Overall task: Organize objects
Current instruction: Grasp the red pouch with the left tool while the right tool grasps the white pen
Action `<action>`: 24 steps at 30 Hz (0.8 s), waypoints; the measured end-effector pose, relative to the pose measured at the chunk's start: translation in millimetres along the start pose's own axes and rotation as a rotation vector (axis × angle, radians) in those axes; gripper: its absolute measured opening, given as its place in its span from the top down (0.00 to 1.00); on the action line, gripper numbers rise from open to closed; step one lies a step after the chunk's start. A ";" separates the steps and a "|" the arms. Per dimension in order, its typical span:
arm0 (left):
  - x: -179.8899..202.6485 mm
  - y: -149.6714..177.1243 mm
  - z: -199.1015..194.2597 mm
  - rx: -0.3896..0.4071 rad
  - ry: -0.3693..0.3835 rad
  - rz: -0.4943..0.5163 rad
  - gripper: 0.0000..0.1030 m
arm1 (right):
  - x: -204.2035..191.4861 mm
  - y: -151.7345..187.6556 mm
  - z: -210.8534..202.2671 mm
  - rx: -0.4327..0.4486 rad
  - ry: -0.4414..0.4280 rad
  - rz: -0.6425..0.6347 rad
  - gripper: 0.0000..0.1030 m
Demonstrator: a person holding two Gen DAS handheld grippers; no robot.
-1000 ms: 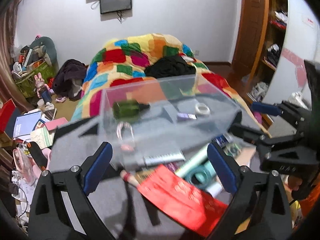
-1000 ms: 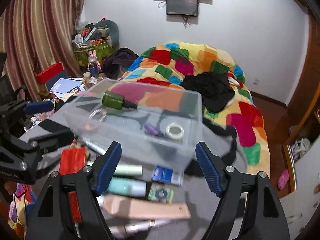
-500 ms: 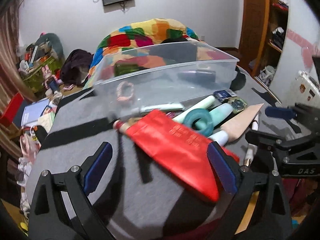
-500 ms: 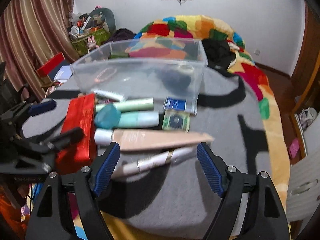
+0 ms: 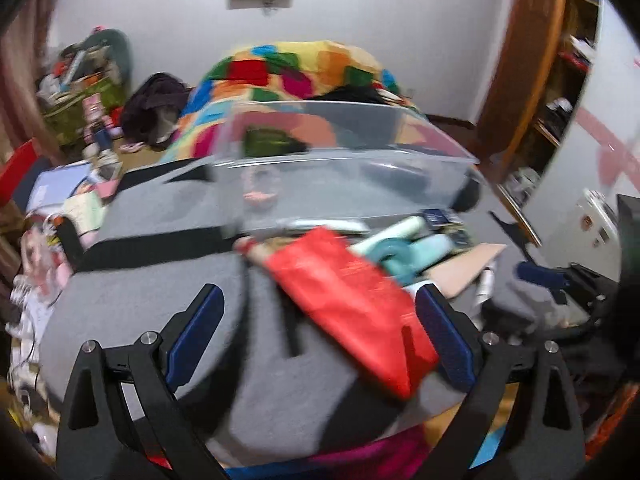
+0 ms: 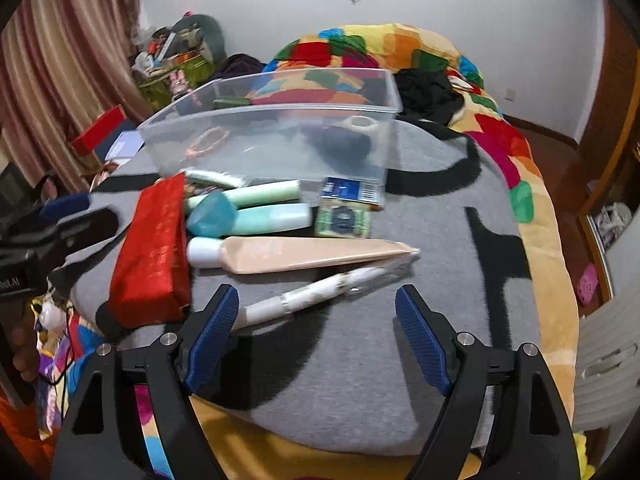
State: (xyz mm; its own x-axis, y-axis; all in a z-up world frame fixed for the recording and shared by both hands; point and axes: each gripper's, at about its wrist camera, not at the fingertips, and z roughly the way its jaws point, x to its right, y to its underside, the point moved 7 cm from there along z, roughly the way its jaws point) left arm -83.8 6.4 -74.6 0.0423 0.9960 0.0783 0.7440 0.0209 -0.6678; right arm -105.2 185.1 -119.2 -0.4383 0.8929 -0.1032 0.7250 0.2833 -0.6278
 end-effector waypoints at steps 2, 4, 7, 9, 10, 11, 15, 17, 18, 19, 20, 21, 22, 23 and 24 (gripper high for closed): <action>18.8 -2.5 10.2 -0.024 -0.018 0.088 0.05 | -8.5 3.5 2.3 -0.002 0.019 -0.043 0.24; 32.1 -1.5 20.8 -0.054 -0.048 0.168 0.05 | -8.9 5.9 1.5 0.003 0.025 -0.050 0.24; 42.1 8.0 31.1 -0.098 -0.092 0.272 0.05 | -3.5 9.8 -2.1 -0.003 0.013 -0.042 0.23; 41.1 14.9 29.3 -0.106 -0.122 0.319 0.05 | 0.5 13.8 -4.6 -0.005 0.008 -0.041 0.21; 39.6 17.5 27.5 -0.105 -0.130 0.328 0.05 | 2.6 15.6 -5.7 -0.005 0.008 -0.041 0.21; 36.0 21.2 23.4 -0.104 -0.140 0.335 0.05 | 4.0 16.1 -5.9 -0.006 0.009 -0.040 0.21; 17.9 33.3 10.2 -0.101 -0.188 0.331 0.05 | 15.7 21.2 -5.5 -0.021 0.053 -0.030 0.21; 6.0 38.4 3.7 -0.101 -0.199 0.300 0.05 | 20.6 22.2 -5.2 -0.027 0.039 0.003 0.21; 1.5 39.3 1.2 -0.098 -0.194 0.282 0.05 | 22.5 21.8 -5.9 -0.026 0.025 0.024 0.21; -2.3 40.1 -1.2 -0.094 -0.187 0.263 0.05 | 23.9 20.6 -7.5 -0.022 0.010 0.048 0.21; -5.4 40.4 -3.3 -0.087 -0.179 0.247 0.05 | 24.6 18.3 -9.4 -0.015 -0.005 0.073 0.21; -6.8 39.9 -4.0 -0.080 -0.172 0.239 0.05 | 25.0 14.6 -11.6 -0.005 -0.028 0.107 0.20; -8.2 38.7 -2.7 -0.071 -0.164 0.229 0.05 | 23.7 12.7 -12.2 -0.001 -0.041 0.124 0.20; -8.3 37.1 -0.3 -0.068 -0.160 0.223 0.05 | 22.2 9.9 -12.2 0.002 -0.055 0.146 0.20; -8.3 36.1 3.0 -0.065 -0.151 0.215 0.05 | 19.6 7.1 -10.4 0.001 -0.062 0.162 0.20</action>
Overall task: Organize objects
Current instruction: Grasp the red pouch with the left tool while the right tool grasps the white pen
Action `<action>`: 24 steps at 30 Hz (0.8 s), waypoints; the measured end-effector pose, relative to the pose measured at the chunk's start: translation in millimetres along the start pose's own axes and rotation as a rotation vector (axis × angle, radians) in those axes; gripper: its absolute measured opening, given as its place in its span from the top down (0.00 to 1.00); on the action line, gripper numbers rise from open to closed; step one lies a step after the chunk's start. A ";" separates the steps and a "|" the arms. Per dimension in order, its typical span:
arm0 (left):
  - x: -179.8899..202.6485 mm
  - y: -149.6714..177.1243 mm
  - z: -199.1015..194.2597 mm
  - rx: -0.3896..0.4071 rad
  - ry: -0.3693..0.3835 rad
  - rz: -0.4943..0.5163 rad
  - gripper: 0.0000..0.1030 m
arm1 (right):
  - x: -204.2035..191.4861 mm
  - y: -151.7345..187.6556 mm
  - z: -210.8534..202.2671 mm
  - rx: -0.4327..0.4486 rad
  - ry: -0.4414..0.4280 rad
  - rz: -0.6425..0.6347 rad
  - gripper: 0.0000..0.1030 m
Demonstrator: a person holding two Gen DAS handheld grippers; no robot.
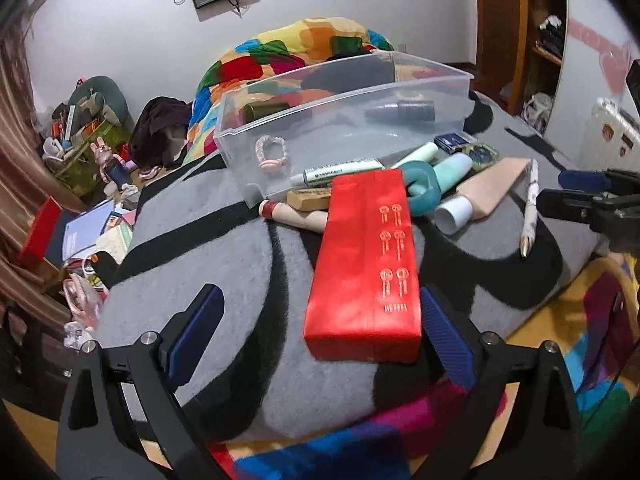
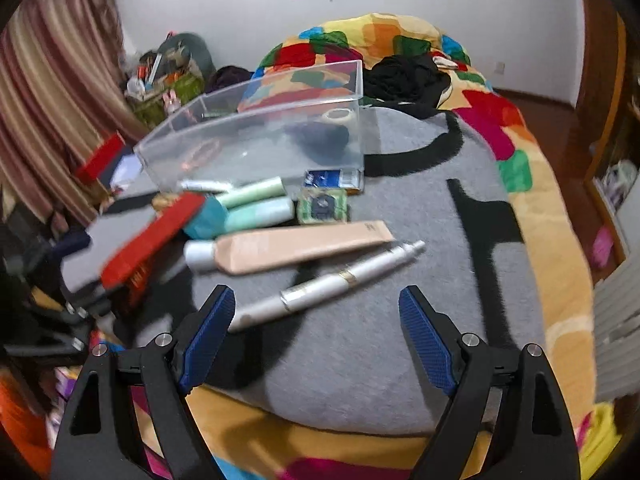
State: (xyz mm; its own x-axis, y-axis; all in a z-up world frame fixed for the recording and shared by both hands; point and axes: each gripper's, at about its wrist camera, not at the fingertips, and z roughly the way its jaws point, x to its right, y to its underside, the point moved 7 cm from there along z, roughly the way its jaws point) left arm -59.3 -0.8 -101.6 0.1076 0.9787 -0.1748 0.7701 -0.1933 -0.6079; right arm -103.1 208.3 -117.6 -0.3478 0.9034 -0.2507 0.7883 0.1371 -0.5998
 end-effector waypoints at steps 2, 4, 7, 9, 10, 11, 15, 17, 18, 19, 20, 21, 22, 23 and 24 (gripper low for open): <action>-0.3 -1.5 11.5 -0.011 0.017 -0.028 0.05 | -5.9 -2.0 6.7 -0.007 0.014 0.004 0.20; -1.2 -1.3 20.0 -0.014 0.036 -0.056 0.05 | -10.0 -0.9 17.8 -0.029 0.035 0.004 0.20; -4.3 0.2 27.4 -0.003 0.063 -0.115 0.06 | -14.2 3.3 23.7 -0.024 0.080 -0.033 0.20; -5.0 3.0 27.5 0.010 0.084 -0.145 0.15 | -14.6 6.8 20.4 -0.014 0.086 -0.054 0.23; -5.2 4.2 27.0 0.015 0.098 -0.157 0.22 | -12.2 7.3 18.7 -0.011 0.083 -0.052 0.25; -6.4 5.4 25.0 0.023 0.107 -0.174 0.23 | -9.4 8.4 16.1 -0.007 0.079 -0.049 0.31; -10.4 7.6 17.7 0.047 0.100 -0.201 0.43 | 6.3 12.1 4.1 -0.003 0.067 -0.009 0.61; -12.0 10.6 14.0 0.055 0.108 -0.215 0.45 | 14.4 13.8 1.3 -0.004 0.097 -0.009 0.76; -12.9 11.7 12.7 0.057 0.108 -0.219 0.45 | 18.4 14.5 -0.8 -0.005 0.080 0.002 0.76; -13.8 12.1 12.0 0.058 0.107 -0.223 0.45 | 21.5 14.3 -2.4 -0.006 0.071 0.015 0.76; -15.1 13.2 10.6 0.060 0.104 -0.229 0.45 | 24.3 14.0 -3.5 -0.005 0.071 0.021 0.76; -16.1 13.6 9.9 0.060 0.103 -0.233 0.45 | 26.9 13.0 -4.4 -0.002 0.082 0.019 0.76; -17.3 14.0 8.1 0.061 0.103 -0.240 0.45 | 28.9 11.8 -4.7 0.001 0.093 0.018 0.76; -18.4 14.2 7.3 0.063 0.101 -0.244 0.45 | 30.5 10.7 -4.4 0.002 0.103 0.020 0.75; -20.0 14.3 6.4 0.066 0.097 -0.248 0.45 | 32.3 9.1 -3.6 0.001 0.107 0.028 0.73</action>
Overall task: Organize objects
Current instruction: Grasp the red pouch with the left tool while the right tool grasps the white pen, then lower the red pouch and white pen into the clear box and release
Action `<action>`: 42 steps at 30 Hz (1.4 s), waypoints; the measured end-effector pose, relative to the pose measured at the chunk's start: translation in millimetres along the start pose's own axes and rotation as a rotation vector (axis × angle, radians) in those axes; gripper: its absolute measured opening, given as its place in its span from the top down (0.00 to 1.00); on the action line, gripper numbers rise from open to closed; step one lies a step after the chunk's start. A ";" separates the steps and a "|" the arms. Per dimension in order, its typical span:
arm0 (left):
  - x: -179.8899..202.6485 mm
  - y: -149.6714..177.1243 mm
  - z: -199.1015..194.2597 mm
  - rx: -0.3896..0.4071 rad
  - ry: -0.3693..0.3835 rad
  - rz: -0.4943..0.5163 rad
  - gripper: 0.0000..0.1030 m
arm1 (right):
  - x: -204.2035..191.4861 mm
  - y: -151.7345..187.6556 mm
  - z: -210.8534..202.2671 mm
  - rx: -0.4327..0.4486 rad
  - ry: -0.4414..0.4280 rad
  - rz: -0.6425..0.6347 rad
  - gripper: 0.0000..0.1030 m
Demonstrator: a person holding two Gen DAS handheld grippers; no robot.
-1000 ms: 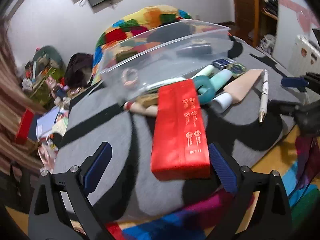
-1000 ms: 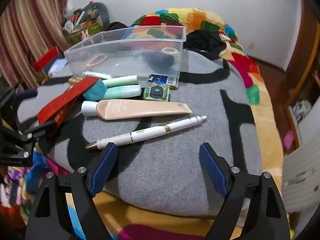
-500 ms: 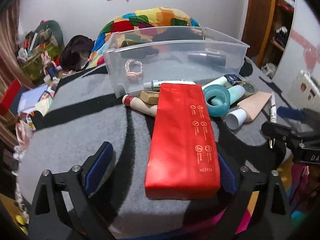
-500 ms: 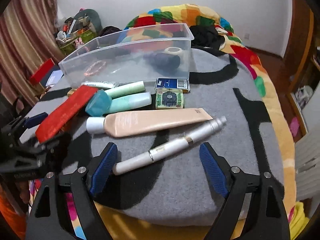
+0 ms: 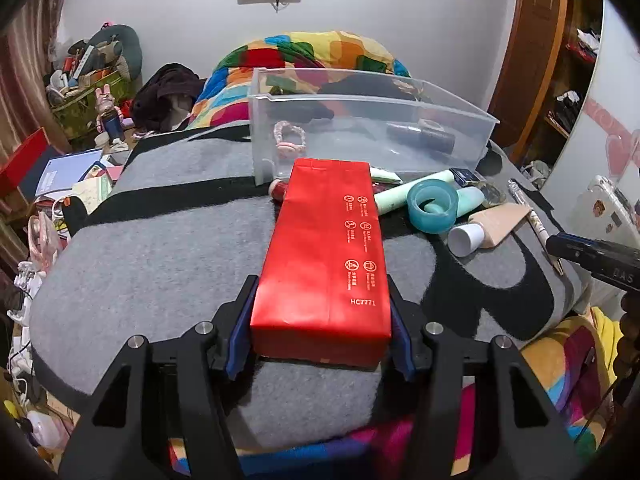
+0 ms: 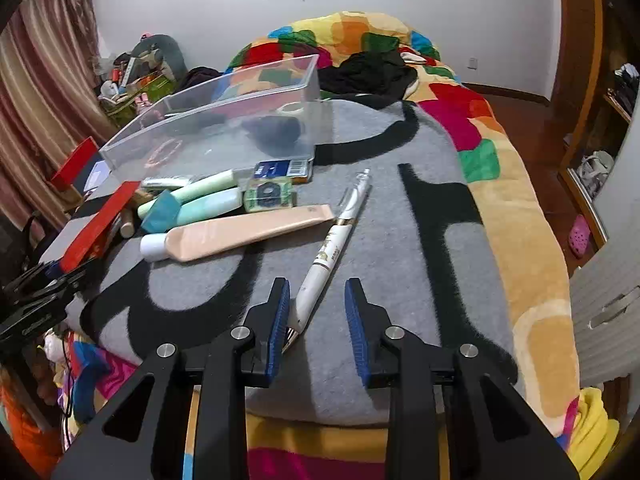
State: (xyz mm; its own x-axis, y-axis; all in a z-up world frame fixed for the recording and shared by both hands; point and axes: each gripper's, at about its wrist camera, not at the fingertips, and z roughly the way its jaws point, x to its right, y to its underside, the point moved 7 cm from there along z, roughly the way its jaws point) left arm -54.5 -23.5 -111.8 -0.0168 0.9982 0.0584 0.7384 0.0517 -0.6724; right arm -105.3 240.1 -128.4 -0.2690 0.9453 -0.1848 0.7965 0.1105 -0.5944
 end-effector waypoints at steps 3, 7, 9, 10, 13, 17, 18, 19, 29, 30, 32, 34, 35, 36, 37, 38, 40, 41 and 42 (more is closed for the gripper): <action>-3.4 -3.3 -5.1 0.020 -0.013 -0.009 0.45 | 4.1 -6.7 7.7 -0.008 -0.003 0.037 0.65; -5.4 -9.0 -13.8 0.050 -0.018 -0.016 0.45 | 1.6 -18.5 19.9 0.013 0.033 0.019 0.64; -5.0 -11.5 -19.3 0.068 -0.024 -0.011 0.45 | -0.8 -20.1 23.8 0.033 0.075 -0.020 0.73; -4.5 -13.3 -22.1 0.079 -0.028 -0.007 0.45 | -0.9 -19.5 24.4 0.039 0.105 -0.040 0.79; -2.7 -19.9 -31.7 0.113 -0.023 -0.002 0.45 | 2.3 -17.5 20.7 0.051 0.112 -0.058 0.89; 0.5 -31.8 -39.6 0.150 -0.018 0.002 0.45 | 14.1 -13.7 9.0 0.063 0.129 -0.050 0.90; 0.8 -34.7 -40.8 0.157 -0.017 0.003 0.45 | 15.9 -14.2 6.2 0.069 0.132 -0.047 0.90; 1.0 -38.8 -42.4 0.166 -0.014 0.002 0.45 | 18.0 -15.7 1.9 0.078 0.130 -0.041 0.90; -1.9 -72.3 -38.8 0.198 -0.003 -0.001 0.45 | -6.9 -64.2 -42.9 0.225 0.026 -0.069 0.90; -2.3 -75.9 -36.5 0.193 0.004 -0.006 0.45 | -12.2 -70.8 -43.7 0.233 0.008 -0.077 0.90; -2.0 -81.1 -32.3 0.185 0.015 -0.010 0.45 | -21.6 -82.6 -43.5 0.242 -0.024 -0.089 0.90; -1.6 -86.4 -26.6 0.171 0.026 -0.014 0.45 | -31.8 -94.0 -39.9 0.244 -0.059 -0.100 0.90; -1.3 -89.8 -22.7 0.160 0.037 -0.016 0.45 | -37.3 -98.8 -37.6 0.242 -0.076 -0.106 0.90; -0.8 -92.2 -19.4 0.152 0.045 -0.018 0.45 | -43.2 -105.5 -33.9 0.237 -0.095 -0.114 0.90; -1.2 -95.5 -14.2 0.138 0.054 -0.022 0.45 | -47.3 -108.0 -31.1 0.234 -0.103 -0.120 0.90; -1.3 -97.6 -10.4 0.128 0.061 -0.023 0.45 | -51.2 -111.8 -27.4 0.229 -0.111 -0.128 0.90; -1.8 -102.7 -0.9 0.102 0.074 -0.028 0.45 | -59.7 -121.0 -17.5 0.211 -0.134 -0.142 0.90; -2.2 -105.3 3.4 0.091 0.079 -0.030 0.45 | -61.8 -123.8 -12.9 0.203 -0.142 -0.145 0.90; -2.2 -107.6 6.7 0.083 0.083 -0.031 0.45 | -65.3 -127.7 -7.4 0.190 -0.155 -0.150 0.90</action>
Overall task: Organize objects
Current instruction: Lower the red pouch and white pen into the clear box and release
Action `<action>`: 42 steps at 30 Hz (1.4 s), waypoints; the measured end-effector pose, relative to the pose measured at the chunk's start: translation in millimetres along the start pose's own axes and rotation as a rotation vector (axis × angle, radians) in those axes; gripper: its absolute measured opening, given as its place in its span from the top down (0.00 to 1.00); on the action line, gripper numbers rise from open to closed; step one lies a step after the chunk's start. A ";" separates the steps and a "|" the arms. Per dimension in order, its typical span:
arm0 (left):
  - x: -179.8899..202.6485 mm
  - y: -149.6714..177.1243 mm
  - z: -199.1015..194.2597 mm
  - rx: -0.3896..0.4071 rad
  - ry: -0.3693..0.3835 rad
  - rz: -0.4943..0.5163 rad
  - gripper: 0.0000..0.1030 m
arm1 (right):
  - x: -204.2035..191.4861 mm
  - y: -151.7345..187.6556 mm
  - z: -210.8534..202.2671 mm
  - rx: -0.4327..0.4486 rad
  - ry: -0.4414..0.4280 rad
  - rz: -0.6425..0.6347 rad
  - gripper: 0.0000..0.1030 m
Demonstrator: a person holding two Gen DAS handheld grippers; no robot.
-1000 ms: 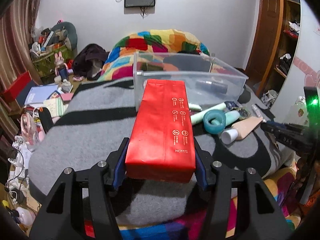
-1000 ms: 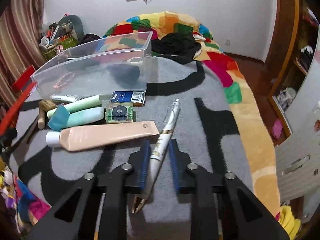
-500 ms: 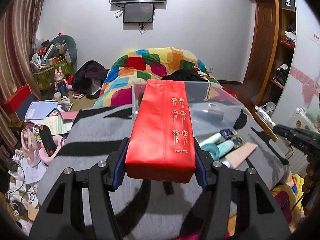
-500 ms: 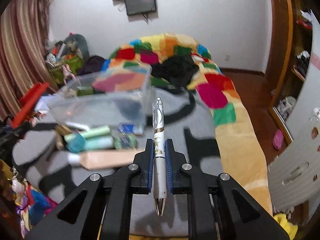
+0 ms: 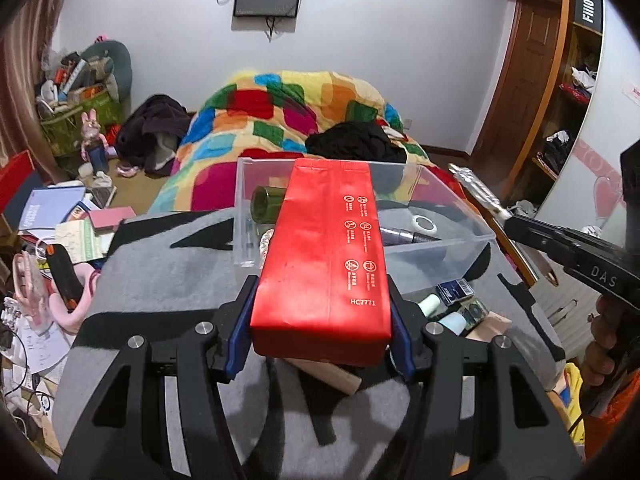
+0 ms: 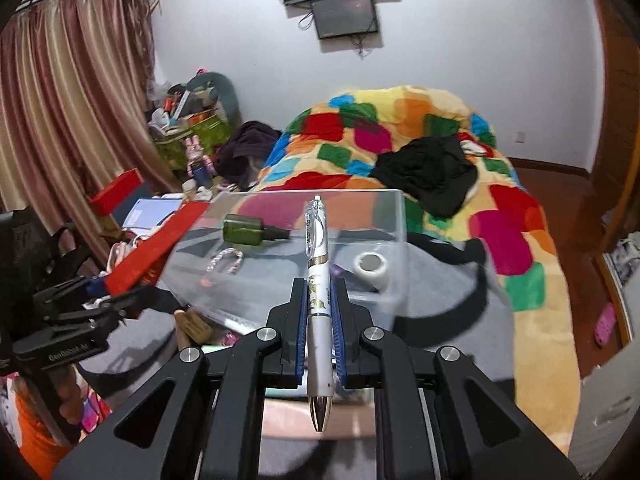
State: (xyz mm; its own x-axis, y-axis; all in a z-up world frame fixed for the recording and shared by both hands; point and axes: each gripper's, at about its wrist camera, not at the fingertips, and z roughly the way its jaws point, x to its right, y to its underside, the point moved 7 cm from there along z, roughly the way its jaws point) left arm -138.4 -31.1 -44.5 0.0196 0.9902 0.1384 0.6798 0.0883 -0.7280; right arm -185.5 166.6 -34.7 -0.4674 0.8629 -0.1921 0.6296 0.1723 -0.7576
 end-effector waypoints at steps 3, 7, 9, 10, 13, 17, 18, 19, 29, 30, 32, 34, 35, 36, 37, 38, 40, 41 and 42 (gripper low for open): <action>-0.9 -8.7 12.7 -0.028 0.009 0.000 0.45 | -4.2 -9.0 19.7 -0.033 -0.019 -0.009 0.90; 1.5 -17.3 25.8 -0.064 0.014 0.016 0.45 | -10.3 -16.2 40.8 -0.072 -0.025 -0.041 0.90; 2.1 -22.1 31.7 -0.078 0.003 0.032 0.45 | -14.3 -19.4 54.7 -0.104 -0.036 -0.058 0.90; 2.6 -24.4 36.1 -0.093 0.003 0.036 0.45 | -15.1 -19.9 58.5 -0.115 -0.038 -0.059 0.90; 2.5 -28.6 45.3 -0.118 0.006 0.040 0.45 | -16.5 -19.6 74.9 -0.156 -0.047 -0.060 0.90; 5.2 -30.7 55.0 -0.136 -0.005 0.062 0.45 | -16.6 -18.0 91.6 -0.198 -0.055 -0.065 0.90; 5.9 -31.1 56.6 -0.138 -0.007 0.066 0.45 | -16.9 -17.7 94.1 -0.202 -0.054 -0.068 0.90; 6.5 -32.0 58.5 -0.142 -0.007 0.068 0.45 | -17.7 -17.1 97.4 -0.209 -0.052 -0.075 0.90; 11.2 -32.8 56.3 -0.130 -0.025 0.100 0.45 | -29.8 -11.8 102.6 -0.212 0.004 -0.177 0.90; 11.6 -32.7 53.9 -0.126 -0.024 0.102 0.44 | -30.6 -11.6 100.9 -0.208 0.008 -0.183 0.90; 13.3 -32.4 48.4 -0.115 -0.025 0.108 0.43 | -31.7 -12.2 97.1 -0.201 0.014 -0.193 0.87; 14.7 -34.4 44.1 -0.101 -0.030 0.116 0.38 | -34.3 -12.9 91.5 -0.189 0.018 -0.203 0.84; 15.8 -35.0 39.3 -0.087 -0.035 0.122 0.37 | -35.2 -13.5 88.0 -0.181 0.024 -0.210 0.80; 16.9 -35.8 35.2 -0.076 -0.038 0.125 0.34 | -36.1 -14.4 84.0 -0.170 0.028 -0.216 0.77; 17.5 -36.4 30.7 -0.064 -0.040 0.128 0.32 | -37.4 -15.1 80.6 -0.160 0.031 -0.223 0.75; 18.2 -37.2 25.3 -0.051 -0.041 0.132 0.31 | -38.5 -15.6 76.6 -0.150 0.035 -0.230 0.72; 18.9 -38.2 15.7 -0.029 -0.048 0.137 0.29 | -40.3 -16.2 66.4 -0.126 0.042 -0.241 0.66; 19.0 -38.4 11.6 -0.021 -0.053 0.137 0.29 | -40.5 -16.9 61.8 -0.115 0.046 -0.242 0.63; 18.5 -38.3 8.0 -0.014 -0.056 0.136 0.26 | -40.7 -16.9 58.1 -0.107 0.046 -0.243 0.60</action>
State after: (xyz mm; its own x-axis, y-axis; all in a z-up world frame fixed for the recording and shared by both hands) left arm -170.0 -15.2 -19.4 0.0718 0.9974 0.0009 0.6835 -0.0486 -0.7283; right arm -213.1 100.9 -50.3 -0.5853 0.8107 0.0177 0.5658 0.4239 -0.7072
